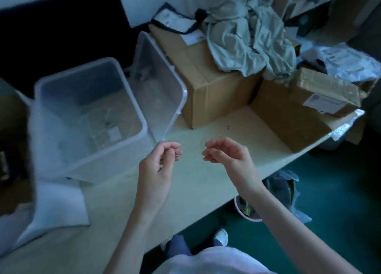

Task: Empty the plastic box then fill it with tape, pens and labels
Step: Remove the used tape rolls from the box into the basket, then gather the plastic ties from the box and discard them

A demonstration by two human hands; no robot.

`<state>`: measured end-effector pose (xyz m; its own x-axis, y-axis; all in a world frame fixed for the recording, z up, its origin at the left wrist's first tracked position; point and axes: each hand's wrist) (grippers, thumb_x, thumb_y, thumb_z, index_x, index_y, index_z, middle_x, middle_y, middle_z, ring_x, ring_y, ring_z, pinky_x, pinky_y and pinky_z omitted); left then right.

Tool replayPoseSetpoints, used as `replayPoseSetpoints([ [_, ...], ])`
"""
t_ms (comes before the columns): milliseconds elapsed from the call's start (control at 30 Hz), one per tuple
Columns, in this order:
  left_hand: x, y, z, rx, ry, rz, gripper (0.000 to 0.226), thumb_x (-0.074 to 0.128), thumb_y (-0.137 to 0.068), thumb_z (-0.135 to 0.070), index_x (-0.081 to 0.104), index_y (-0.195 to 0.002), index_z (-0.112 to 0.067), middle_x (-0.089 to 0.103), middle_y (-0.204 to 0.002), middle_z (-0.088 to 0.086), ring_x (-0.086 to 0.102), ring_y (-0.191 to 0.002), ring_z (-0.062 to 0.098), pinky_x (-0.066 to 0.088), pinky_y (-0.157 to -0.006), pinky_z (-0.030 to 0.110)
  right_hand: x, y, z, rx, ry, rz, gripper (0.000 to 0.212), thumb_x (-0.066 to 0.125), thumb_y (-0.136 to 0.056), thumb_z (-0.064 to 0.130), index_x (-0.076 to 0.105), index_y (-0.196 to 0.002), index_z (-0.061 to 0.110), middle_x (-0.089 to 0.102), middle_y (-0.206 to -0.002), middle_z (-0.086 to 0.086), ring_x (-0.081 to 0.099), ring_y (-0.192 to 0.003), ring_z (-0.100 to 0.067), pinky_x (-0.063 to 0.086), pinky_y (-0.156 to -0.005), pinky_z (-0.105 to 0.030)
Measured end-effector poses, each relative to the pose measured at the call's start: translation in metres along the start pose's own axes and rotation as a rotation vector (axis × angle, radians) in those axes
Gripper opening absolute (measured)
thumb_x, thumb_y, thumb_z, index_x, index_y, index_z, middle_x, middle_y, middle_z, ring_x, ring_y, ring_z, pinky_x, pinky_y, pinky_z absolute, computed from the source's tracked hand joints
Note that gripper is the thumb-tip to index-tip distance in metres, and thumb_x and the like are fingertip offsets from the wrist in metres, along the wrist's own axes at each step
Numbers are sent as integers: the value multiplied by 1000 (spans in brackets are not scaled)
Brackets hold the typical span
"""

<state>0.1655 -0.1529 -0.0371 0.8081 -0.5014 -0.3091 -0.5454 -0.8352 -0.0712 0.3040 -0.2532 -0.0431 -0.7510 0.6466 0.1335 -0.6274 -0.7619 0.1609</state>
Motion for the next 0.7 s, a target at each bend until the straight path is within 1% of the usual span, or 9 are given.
replayPoseSetpoints([
  [100, -40, -3, 4, 13, 5, -104, 24, 49, -96, -6, 64, -91, -24, 70, -82, -5, 65, -81, 8, 50, -78, 19, 37, -9, 6, -31, 16, 71, 19, 53, -89, -10, 66, -87, 5, 69, -76, -8, 66, -69, -14, 51, -66, -17],
  [200, -83, -8, 8, 23, 3, -181, 26, 49, -96, -5, 63, -89, -26, 70, -83, -6, 65, -80, 5, 49, -76, 16, 80, -18, 10, -66, 35, 117, 22, 52, -89, -11, 66, -86, 6, 70, -72, -3, 66, -67, -12, 50, -65, -16],
  [333, -133, -13, 15, 32, -28, -223, 26, 49, -96, -7, 62, -90, -29, 69, -82, -11, 64, -81, 2, 46, -74, 11, 132, -28, 10, -101, 57, 156, 24, 51, -89, -12, 65, -86, 8, 71, -70, 0, 66, -68, -12, 52, -68, -18],
  [400, -159, -15, 21, 28, -45, -230, 22, 49, -97, -10, 63, -93, -27, 69, -83, -13, 64, -83, -1, 45, -75, 10, 158, -33, 10, -119, 57, 172, 25, 51, -89, -12, 65, -86, 8, 70, -71, 0, 66, -68, -12, 51, -68, -17],
  [533, -198, -24, 30, 43, -117, -229, 18, 48, -97, -11, 64, -100, -19, 68, -92, -14, 61, -89, -7, 44, -75, 7, 200, -46, 10, -166, 63, 192, 23, 51, -88, -13, 65, -87, 6, 69, -71, -2, 66, -68, -10, 50, -68, -15],
  [600, -214, -30, 35, 62, -144, -235, 17, 49, -97, -12, 64, -101, -19, 67, -94, -14, 60, -91, -8, 42, -74, 4, 218, -55, 10, -182, 88, 213, 21, 52, -88, -12, 65, -89, 5, 69, -74, -5, 65, -70, -10, 50, -70, -16],
  [700, -230, -38, 44, 59, -206, -253, 17, 49, -97, -13, 63, -104, -21, 64, -101, -13, 55, -95, -10, 38, -75, 1, 235, -73, 11, -187, 186, 252, 19, 55, -88, -9, 65, -91, 7, 69, -80, -6, 64, -74, -13, 51, -76, -21],
])
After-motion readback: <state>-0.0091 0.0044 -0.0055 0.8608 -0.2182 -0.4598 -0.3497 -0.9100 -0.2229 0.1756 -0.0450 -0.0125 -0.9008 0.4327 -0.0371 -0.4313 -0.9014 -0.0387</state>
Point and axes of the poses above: each hand's wrist, its own y-axis away from the middle knuckle, its own x-axis out of the palm, z = x × y
